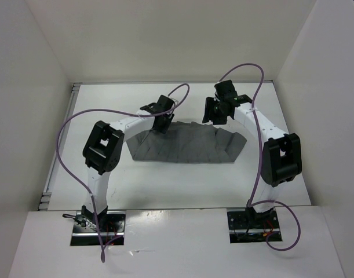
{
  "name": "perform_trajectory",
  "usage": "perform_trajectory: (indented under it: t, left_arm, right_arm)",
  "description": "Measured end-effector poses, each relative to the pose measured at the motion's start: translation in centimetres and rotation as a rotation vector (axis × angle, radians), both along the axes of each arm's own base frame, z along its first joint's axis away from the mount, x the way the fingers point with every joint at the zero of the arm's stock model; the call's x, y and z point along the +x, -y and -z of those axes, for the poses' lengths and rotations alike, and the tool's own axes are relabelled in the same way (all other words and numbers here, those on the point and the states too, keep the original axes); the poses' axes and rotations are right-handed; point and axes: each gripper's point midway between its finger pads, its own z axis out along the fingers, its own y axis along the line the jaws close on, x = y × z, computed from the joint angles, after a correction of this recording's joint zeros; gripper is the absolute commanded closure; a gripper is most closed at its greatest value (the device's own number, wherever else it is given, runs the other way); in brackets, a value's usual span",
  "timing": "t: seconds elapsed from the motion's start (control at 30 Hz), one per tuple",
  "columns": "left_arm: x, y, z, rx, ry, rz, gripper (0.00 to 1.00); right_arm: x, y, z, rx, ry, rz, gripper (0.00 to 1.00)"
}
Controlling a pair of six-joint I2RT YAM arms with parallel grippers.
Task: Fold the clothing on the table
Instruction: Fold the skirt
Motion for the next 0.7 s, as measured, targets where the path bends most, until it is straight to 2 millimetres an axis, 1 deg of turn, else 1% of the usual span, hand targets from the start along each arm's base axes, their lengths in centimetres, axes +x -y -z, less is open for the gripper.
perform_trajectory:
  t: [0.07, 0.13, 0.27, 0.33, 0.37, 0.4, 0.43, 0.5, 0.53, 0.6, 0.63, 0.7]
  left_arm:
    - [0.2, -0.9, 0.7, 0.045, 0.005, -0.028, 0.5]
    - [0.5, -1.8, 0.7, 0.089, 0.023, -0.06, 0.5]
    - [0.8, -2.5, 0.5, 0.12, 0.043, -0.085, 0.5]
    - [0.9, -2.8, 0.4, 0.132, 0.049, -0.094, 0.53]
    - [1.0, -2.9, 0.3, 0.138, 0.054, -0.099, 0.58]
    - [1.0, -3.0, 0.3, 0.141, 0.055, -0.102, 0.58]
    - [1.0, -3.1, 0.3, 0.147, 0.057, -0.107, 0.66]
    - [1.0, -3.3, 0.4, 0.155, 0.059, -0.11, 0.77]
    - [1.0, -3.3, 0.4, 0.158, 0.059, -0.11, 0.87]
    - [1.0, -3.4, 0.6, 0.161, 0.058, -0.118, 0.98]
    - [1.0, -3.4, 0.8, 0.166, 0.055, -0.117, 1.0]
    - [1.0, -3.5, 1.4, 0.175, 0.045, -0.115, 1.0]
  right_arm:
    - [0.0, 0.0, 0.0, -0.001, -0.001, 0.0, 0.43]
    - [-0.1, 0.0, 0.0, -0.002, -0.002, -0.002, 0.43]
    - [-0.1, 0.1, 0.1, -0.006, -0.004, -0.005, 0.43]
    - [-0.1, 0.1, 0.1, -0.007, -0.003, -0.008, 0.43]
    - [-0.1, 0.1, 0.1, -0.008, -0.003, -0.008, 0.43]
    - [-0.1, 0.1, 0.1, -0.008, -0.003, -0.008, 0.43]
    - [-0.1, 0.1, 0.1, -0.008, -0.004, -0.009, 0.43]
    - [-0.1, 0.1, 0.2, -0.008, -0.006, -0.009, 0.43]
    - [-0.1, 0.1, 0.3, -0.009, -0.008, -0.009, 0.43]
    - [-0.1, 0.1, 0.5, -0.01, -0.013, -0.009, 0.43]
    - [-0.1, 0.1, 0.6, -0.011, -0.015, -0.009, 0.43]
    - [-0.1, 0.1, 0.6, -0.011, -0.017, -0.007, 0.43]
